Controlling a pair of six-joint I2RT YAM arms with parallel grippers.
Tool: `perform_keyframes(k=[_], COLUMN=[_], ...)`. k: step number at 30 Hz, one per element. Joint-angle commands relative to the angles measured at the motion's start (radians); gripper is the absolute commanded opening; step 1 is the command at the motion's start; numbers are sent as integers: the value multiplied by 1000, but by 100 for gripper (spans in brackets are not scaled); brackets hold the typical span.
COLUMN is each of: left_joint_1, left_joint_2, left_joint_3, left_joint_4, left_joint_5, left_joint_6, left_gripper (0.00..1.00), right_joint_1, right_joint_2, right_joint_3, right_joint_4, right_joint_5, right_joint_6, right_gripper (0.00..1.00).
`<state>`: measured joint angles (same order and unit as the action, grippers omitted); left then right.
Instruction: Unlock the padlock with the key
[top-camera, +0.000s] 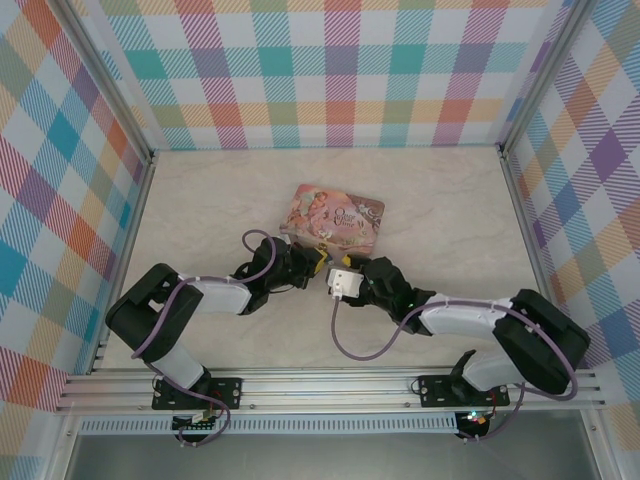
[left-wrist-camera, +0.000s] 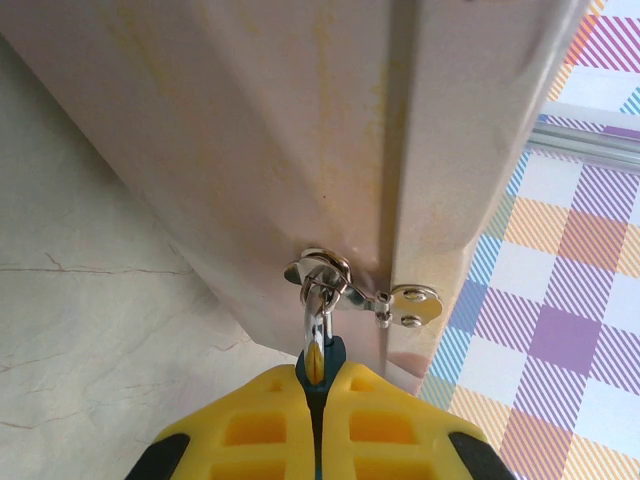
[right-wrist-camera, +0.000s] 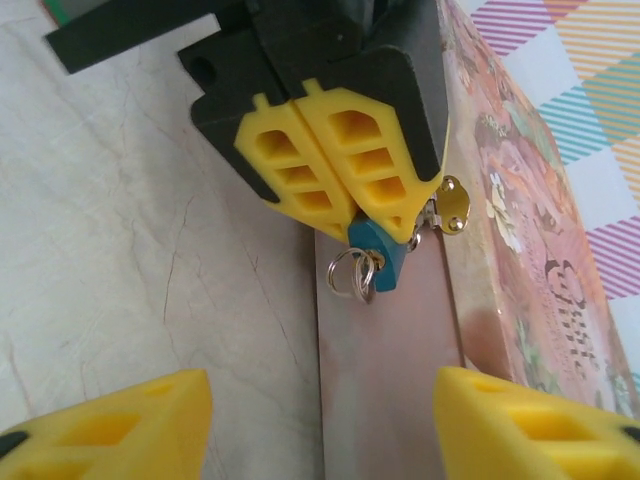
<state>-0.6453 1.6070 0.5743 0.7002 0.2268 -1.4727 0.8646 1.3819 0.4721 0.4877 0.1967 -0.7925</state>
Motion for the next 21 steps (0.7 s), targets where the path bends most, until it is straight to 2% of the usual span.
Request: perform_keyframes(k=[1, 7, 21], left_joint_1=[6, 6, 6], left_joint_2=[-48, -47, -40], left_joint_3=[33, 32, 30], left_joint_4=[21, 17, 25], left_joint_5=[13, 14, 19], left_joint_6=[8, 6, 3], left_gripper=[0, 0, 0], right_joint_1=[5, 4, 4], right_joint_2=[44, 96, 119], right_joint_3=[36, 68, 93], right_joint_4=[99, 134, 132], right_joint_5=[-17, -20, -20], right_joint_6=[35, 48, 68], right_gripper=[51, 41, 29])
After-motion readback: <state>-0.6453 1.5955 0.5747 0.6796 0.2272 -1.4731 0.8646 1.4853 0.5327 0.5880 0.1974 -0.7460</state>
